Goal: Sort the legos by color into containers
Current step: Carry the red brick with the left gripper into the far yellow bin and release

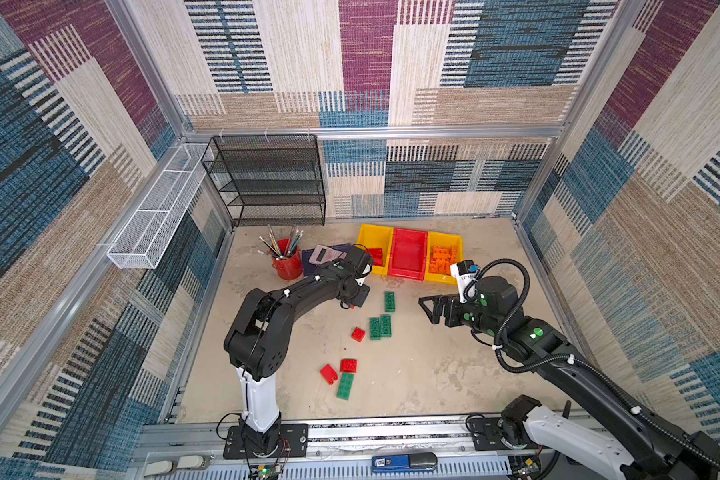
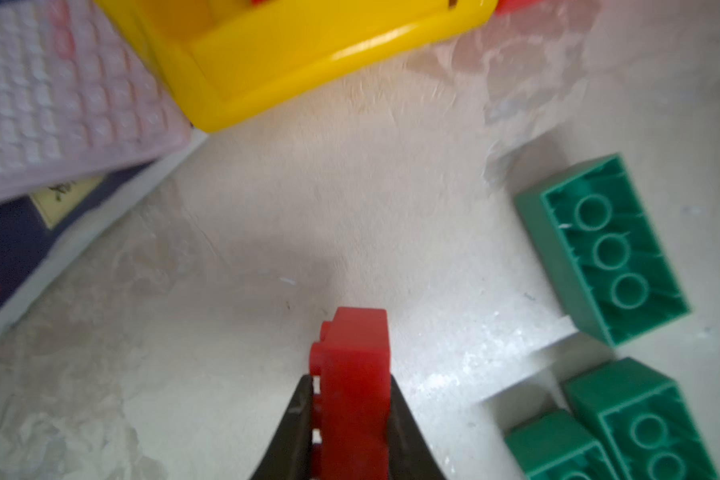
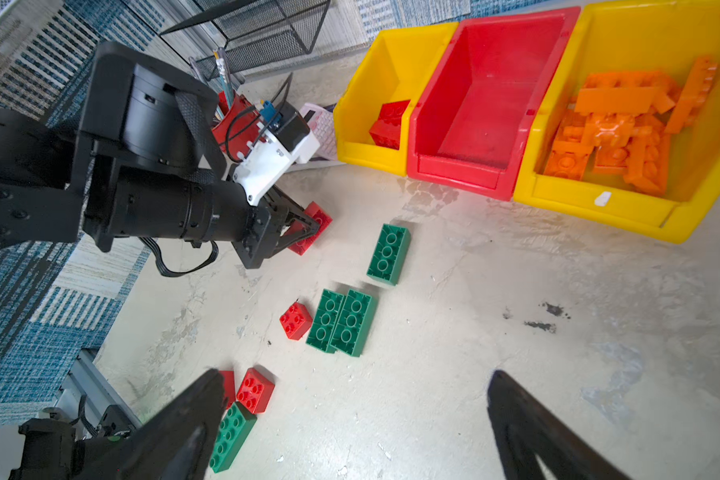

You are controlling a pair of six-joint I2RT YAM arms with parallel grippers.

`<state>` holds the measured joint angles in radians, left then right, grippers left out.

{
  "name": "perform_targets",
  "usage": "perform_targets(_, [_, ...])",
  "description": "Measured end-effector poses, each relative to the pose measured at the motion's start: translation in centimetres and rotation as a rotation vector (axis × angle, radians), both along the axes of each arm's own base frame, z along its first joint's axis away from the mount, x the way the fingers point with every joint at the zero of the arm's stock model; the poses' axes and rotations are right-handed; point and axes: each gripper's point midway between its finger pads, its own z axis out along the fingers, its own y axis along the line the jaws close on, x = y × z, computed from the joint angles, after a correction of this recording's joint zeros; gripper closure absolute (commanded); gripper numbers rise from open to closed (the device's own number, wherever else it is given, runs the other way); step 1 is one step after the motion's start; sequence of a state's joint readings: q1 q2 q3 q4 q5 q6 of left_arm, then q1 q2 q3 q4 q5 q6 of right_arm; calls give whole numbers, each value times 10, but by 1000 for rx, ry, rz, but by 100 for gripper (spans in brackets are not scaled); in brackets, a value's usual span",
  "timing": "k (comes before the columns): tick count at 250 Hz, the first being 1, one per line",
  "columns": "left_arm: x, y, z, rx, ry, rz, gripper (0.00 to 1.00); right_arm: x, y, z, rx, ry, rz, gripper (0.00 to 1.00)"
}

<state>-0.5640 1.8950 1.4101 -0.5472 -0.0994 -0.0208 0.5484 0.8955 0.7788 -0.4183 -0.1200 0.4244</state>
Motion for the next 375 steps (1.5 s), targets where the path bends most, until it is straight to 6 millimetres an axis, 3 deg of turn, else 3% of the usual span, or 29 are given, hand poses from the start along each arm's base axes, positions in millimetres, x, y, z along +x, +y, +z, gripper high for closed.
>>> perform_targets(51, [52, -29, 51, -41, -101, -5, 82, 1, -4, 1, -8, -8, -19, 0])
perform_targets(88, [91, -46, 72, -59, -163, 7, 81, 3, -6, 1, -15, -11, -32, 0])
perform_targets(134, [135, -56, 70, -64, -212, 37, 81, 10, -7, 5, -32, -26, -54, 0])
perform_targets(183, [160, -62, 56, -69, -234, 54, 77, 15, -11, 9, -43, -37, -80, 0])
perform_targets(232, [181, -65, 50, -95, -259, 68, 36, 22, -12, 7, -66, -34, -104, 0])
perform_targets(263, [185, -65, 46, -107, -258, 68, 30, 25, -11, 4, -75, -25, -107, 0])
perform_targets(312, [178, -66, 54, -119, -256, 60, 30, 27, -10, 4, -80, -23, -104, 0])
perform_targets(348, [149, -49, 64, -106, -222, 70, 30, 26, -9, 4, -72, -25, -99, 0])
perform_targets(375, [115, -30, 79, -113, -212, 85, 30, 23, -8, 4, -55, -17, -96, 0])
